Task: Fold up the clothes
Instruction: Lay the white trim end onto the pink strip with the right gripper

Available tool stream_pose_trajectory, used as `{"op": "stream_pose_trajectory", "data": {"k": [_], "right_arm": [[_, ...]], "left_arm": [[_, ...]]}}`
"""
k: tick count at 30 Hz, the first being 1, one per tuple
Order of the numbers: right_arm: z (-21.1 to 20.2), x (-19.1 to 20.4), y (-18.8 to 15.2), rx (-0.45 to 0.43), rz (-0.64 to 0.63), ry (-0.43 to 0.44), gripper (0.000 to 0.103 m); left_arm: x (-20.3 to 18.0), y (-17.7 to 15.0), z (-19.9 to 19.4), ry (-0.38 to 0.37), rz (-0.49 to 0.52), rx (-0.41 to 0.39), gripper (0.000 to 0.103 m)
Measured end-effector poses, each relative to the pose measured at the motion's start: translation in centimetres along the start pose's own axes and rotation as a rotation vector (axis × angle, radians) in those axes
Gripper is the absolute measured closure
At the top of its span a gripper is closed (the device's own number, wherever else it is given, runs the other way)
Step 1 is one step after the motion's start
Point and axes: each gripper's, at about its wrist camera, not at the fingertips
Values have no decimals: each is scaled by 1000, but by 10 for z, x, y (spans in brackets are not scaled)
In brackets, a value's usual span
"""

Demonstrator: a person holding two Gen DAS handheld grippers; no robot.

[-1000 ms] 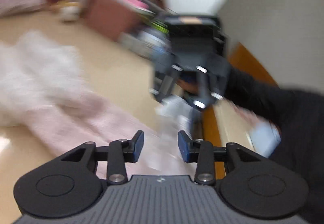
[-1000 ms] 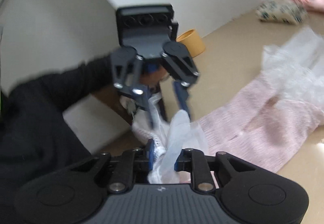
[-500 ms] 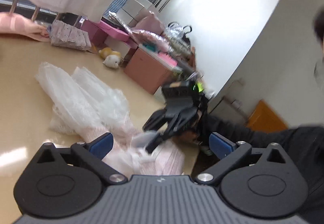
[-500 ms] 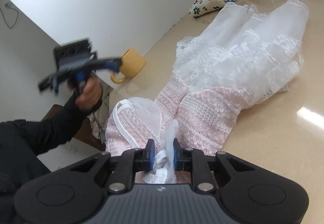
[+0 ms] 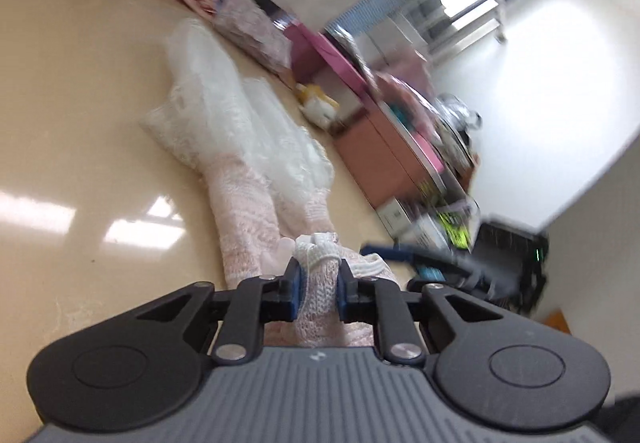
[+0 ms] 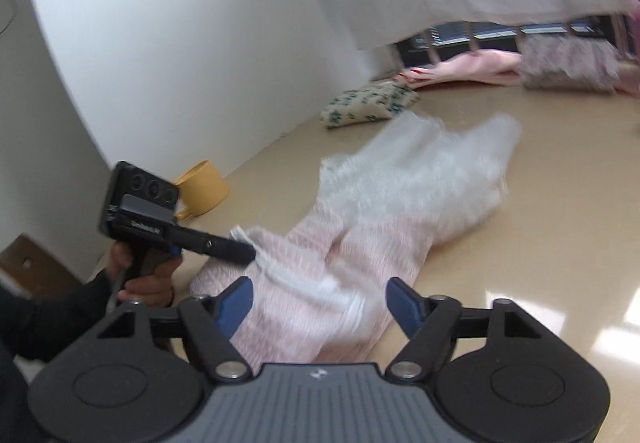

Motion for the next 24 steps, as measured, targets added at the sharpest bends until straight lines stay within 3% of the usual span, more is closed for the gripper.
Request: {"op": "stream_pose_trajectory", "data": {"k": [1, 2, 3, 7, 9, 10, 11, 12, 15, 18, 19, 20, 21, 23, 24], "right_arm": [[6, 1, -5, -2, 20, -24, 59], [13, -1, -8, 0, 47, -56, 85], [19, -3, -10, -9, 82, -72, 90], [26, -8, -12, -68, 229, -124, 91], [26, -4, -11, -69, 256, -149, 90], [24, 0, -12, -66, 241, -167, 89], [23, 5, -13, -64, 221, -182, 85], [22, 10, -13, -68, 207, -198, 80], [13, 20, -17, -100, 197, -227, 66], [6, 21, -17, -149, 216, -240, 68], [7, 20, -18, -154, 236, -238, 73], [11, 18, -19, -149, 266, -239, 89], [15, 16, -19, -146, 295, -241, 93], [21, 12, -22, -153, 344, -255, 92], [23, 11, -23, -158, 358, -265, 89]], "left_arm": [[1, 0, 2, 20, -24, -5, 87], [1, 0, 4, 41, -45, -8, 87], [1, 2, 8, 64, -60, -4, 86], [8, 8, 11, 95, -141, -35, 78], [4, 7, -1, 105, -136, -72, 56], [-1, 5, -9, 111, -117, -108, 30], [-11, 0, -19, 140, -79, -160, 14], [-24, -7, -28, 180, -12, -219, 14], [-57, -27, -45, 314, 134, -347, 19], [-71, -27, -25, 360, 179, -298, 63], [-71, -25, -14, 380, 182, -269, 87], [-67, -22, -5, 417, 167, -252, 92], [-62, -19, 4, 456, 147, -241, 92], [-51, -15, 14, 515, 108, -223, 92], [-48, -16, 13, 511, 108, -220, 92]]}}
Point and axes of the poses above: each gripper's, at about its wrist camera, not at the fingertips, and z roughly the way its jaws point, x to its left, y to its top, and after that the axes turned 1 degree about x, right-handed
